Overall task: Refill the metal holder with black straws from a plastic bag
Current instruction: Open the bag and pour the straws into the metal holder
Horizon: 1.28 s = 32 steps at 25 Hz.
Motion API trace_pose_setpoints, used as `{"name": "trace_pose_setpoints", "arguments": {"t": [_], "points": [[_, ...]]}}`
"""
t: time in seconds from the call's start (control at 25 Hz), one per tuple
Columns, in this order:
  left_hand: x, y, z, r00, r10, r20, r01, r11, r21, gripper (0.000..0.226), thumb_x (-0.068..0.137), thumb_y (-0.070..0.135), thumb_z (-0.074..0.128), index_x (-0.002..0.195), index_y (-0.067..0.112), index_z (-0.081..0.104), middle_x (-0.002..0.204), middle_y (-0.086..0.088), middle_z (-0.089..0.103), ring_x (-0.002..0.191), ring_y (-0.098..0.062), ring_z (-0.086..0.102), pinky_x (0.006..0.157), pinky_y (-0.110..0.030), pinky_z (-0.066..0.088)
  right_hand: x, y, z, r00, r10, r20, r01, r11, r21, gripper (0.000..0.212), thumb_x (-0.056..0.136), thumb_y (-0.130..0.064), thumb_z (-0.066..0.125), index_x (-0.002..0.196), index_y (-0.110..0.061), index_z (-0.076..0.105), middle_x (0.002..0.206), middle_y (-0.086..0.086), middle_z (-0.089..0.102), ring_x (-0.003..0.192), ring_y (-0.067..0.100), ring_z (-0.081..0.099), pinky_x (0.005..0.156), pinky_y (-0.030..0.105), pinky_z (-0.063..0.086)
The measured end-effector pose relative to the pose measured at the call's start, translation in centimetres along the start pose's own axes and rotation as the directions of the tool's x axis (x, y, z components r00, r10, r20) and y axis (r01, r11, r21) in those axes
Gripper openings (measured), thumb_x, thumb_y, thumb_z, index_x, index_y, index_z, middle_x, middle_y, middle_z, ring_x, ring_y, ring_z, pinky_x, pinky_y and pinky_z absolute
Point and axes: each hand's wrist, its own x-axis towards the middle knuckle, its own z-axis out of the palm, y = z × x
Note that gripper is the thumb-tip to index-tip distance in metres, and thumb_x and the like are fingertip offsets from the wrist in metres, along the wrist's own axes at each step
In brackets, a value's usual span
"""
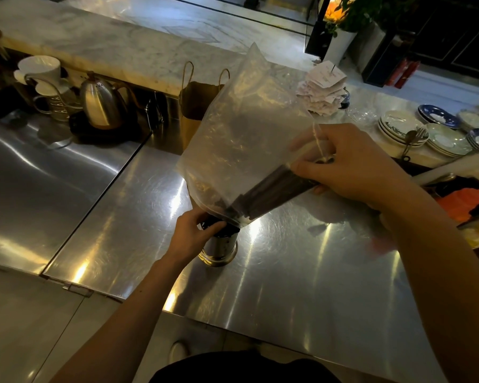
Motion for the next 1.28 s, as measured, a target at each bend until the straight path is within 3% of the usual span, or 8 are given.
{"name": "trace_pose_setpoints", "arguments": {"t": [0.16, 0.28, 0.44, 0.6, 0.72, 0.92, 1.28], "points": [[0.3, 0.0, 0.0, 0.999, 0.006, -0.044, -0.005, 0.999, 0.033, 0.037, 0.082, 0.015, 0.076, 0.118, 0.013, 0.068, 0.113, -0.007, 0.072, 0.103, -0.022, 0.067, 0.096, -0.043, 0.053, 0.2, -0.1, 0.1, 1.000, 0.008, -0.001, -0.008, 1.000, -0.005, 0.029, 0.084, -0.022, 0.073, 0.111, -0.018, 0.064, 0.096, 0.004, 0.071, 0.076, 0.015, 0.073, 0.059, 0.027, 0.062], [0.3, 0.2, 0.0, 1.000, -0.004, -0.013, 0.004, 1.000, 0.021, 0.044, 0.079, 0.020, 0.080, 0.120, 0.012, 0.066, 0.115, -0.006, 0.071, 0.106, -0.020, 0.066, 0.096, -0.037, 0.052, 0.1, -0.1, 0.2, 1.000, 0.025, 0.011, -0.025, 1.000, 0.001, 0.029, 0.083, -0.020, 0.073, 0.110, -0.016, 0.064, 0.093, 0.005, 0.071, 0.073, 0.018, 0.074, 0.060, 0.035, 0.063], [0.5, 0.1, -0.1, 1.000, 0.001, -0.019, 0.000, 0.999, 0.045, 0.034, 0.082, 0.021, 0.077, 0.114, 0.013, 0.071, 0.109, -0.006, 0.073, 0.101, -0.020, 0.068, 0.093, -0.039, 0.055, 0.0, -0.2, 0.6, 1.000, 0.023, 0.007, -0.023, 1.000, 0.010, 0.026, 0.084, -0.016, 0.072, 0.109, -0.017, 0.065, 0.092, 0.004, 0.073, 0.072, 0.017, 0.074, 0.060, 0.035, 0.063], [0.5, 0.0, -0.3, 1.000, -0.016, -0.003, 0.016, 1.000, 0.024, 0.041, 0.079, 0.025, 0.080, 0.117, 0.014, 0.069, 0.111, -0.004, 0.073, 0.102, -0.019, 0.068, 0.094, -0.036, 0.055, 0.0, -0.2, 0.5, 1.000, 0.028, -0.003, -0.027, 0.999, 0.035, 0.025, 0.083, -0.015, 0.073, 0.108, -0.017, 0.066, 0.093, 0.004, 0.073, 0.075, 0.018, 0.074, 0.061, 0.038, 0.063], [0.5, -0.2, -0.4, 1.000, -0.012, -0.006, 0.012, 0.999, 0.035, 0.031, 0.082, 0.022, 0.076, 0.112, 0.014, 0.071, 0.109, -0.005, 0.073, 0.101, -0.020, 0.068, 0.095, -0.043, 0.054, 0.2, -0.1, 0.6, 1.000, 0.029, 0.007, -0.029, 0.999, 0.037, 0.027, 0.084, -0.016, 0.073, 0.109, -0.018, 0.065, 0.097, 0.004, 0.072, 0.079, 0.016, 0.073, 0.060, 0.034, 0.063], [0.6, -0.1, -0.5, 1.000, -0.025, -0.007, 0.025, 1.000, 0.002, 0.039, 0.080, 0.027, 0.078, 0.116, 0.016, 0.069, 0.110, -0.003, 0.073, 0.102, -0.017, 0.069, 0.095, -0.040, 0.054, 0.2, -0.5, 0.6, 0.999, 0.030, 0.009, -0.031, 0.999, 0.042, 0.025, 0.084, -0.017, 0.073, 0.107, -0.021, 0.066, 0.095, 0.001, 0.072, 0.077, 0.012, 0.073, 0.058, 0.027, 0.061], [0.5, -0.5, -0.3, 0.998, -0.059, -0.008, 0.059, 0.998, -0.012, 0.046, 0.076, 0.027, 0.081, 0.118, 0.016, 0.067, 0.115, -0.003, 0.072, 0.107, -0.019, 0.067, 0.098, -0.046, 0.052, -0.2, -1.5, 0.2, 0.999, -0.028, -0.023, 0.026, 0.996, -0.083, 0.024, 0.083, -0.019, 0.071, 0.106, -0.016, 0.065, 0.089, 0.004, 0.071, 0.065, 0.015, 0.073, 0.057, 0.031, 0.061]]}}
